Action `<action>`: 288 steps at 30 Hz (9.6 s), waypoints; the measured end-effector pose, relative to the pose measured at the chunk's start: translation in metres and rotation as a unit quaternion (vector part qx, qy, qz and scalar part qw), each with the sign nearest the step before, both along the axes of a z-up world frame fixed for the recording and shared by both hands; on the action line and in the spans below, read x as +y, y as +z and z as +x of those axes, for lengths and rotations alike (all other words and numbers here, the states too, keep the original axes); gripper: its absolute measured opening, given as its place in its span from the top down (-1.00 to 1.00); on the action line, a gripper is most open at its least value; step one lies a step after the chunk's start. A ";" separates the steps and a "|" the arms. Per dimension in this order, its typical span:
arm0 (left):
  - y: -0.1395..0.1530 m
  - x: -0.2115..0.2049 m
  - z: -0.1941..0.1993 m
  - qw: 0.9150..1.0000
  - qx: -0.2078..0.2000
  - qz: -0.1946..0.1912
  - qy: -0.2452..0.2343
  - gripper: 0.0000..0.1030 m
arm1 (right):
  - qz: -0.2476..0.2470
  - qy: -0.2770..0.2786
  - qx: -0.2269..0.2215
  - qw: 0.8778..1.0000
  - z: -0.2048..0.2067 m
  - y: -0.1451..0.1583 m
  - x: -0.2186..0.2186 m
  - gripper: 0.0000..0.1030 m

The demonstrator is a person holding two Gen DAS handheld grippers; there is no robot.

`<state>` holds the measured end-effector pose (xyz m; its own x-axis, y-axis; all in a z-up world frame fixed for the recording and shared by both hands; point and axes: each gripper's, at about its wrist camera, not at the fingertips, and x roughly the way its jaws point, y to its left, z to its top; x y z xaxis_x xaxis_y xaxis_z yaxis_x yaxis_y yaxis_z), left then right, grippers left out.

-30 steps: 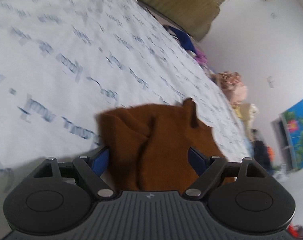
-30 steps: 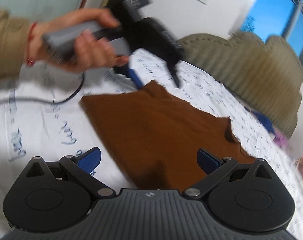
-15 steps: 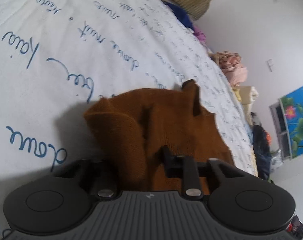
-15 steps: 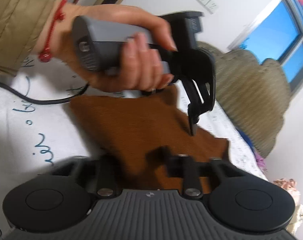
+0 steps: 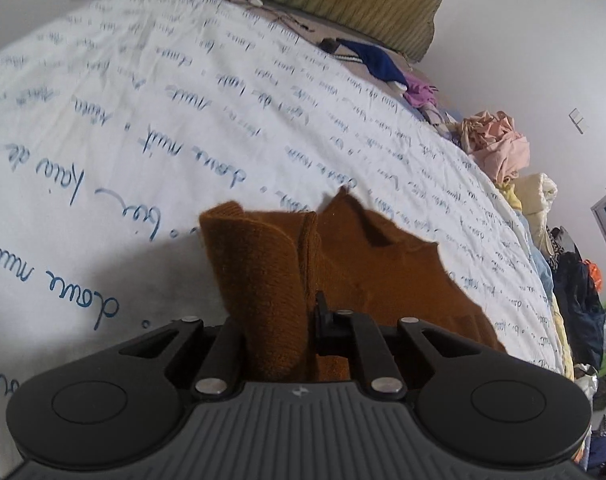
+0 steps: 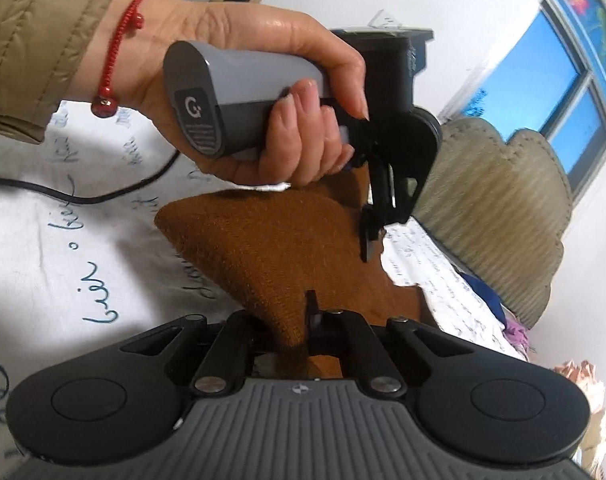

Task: Fold small clothes

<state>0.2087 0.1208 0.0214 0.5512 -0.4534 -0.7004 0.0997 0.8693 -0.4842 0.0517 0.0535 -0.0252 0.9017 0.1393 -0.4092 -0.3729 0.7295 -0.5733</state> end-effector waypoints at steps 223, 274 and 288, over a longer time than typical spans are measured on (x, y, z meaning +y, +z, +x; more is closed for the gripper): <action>-0.005 -0.181 -0.064 0.967 -0.172 0.157 -0.104 -0.01 | 0.525 -0.256 0.121 0.802 0.003 0.025 -0.431 -0.23; -0.042 -0.197 -0.216 0.964 -0.143 0.210 -0.083 0.44 | 0.411 -0.294 0.098 0.857 -0.097 -0.023 -0.330 -0.46; -0.054 -0.197 -0.231 0.961 -0.157 0.216 -0.071 0.41 | 0.389 -0.303 0.090 0.866 -0.107 -0.023 -0.314 -0.66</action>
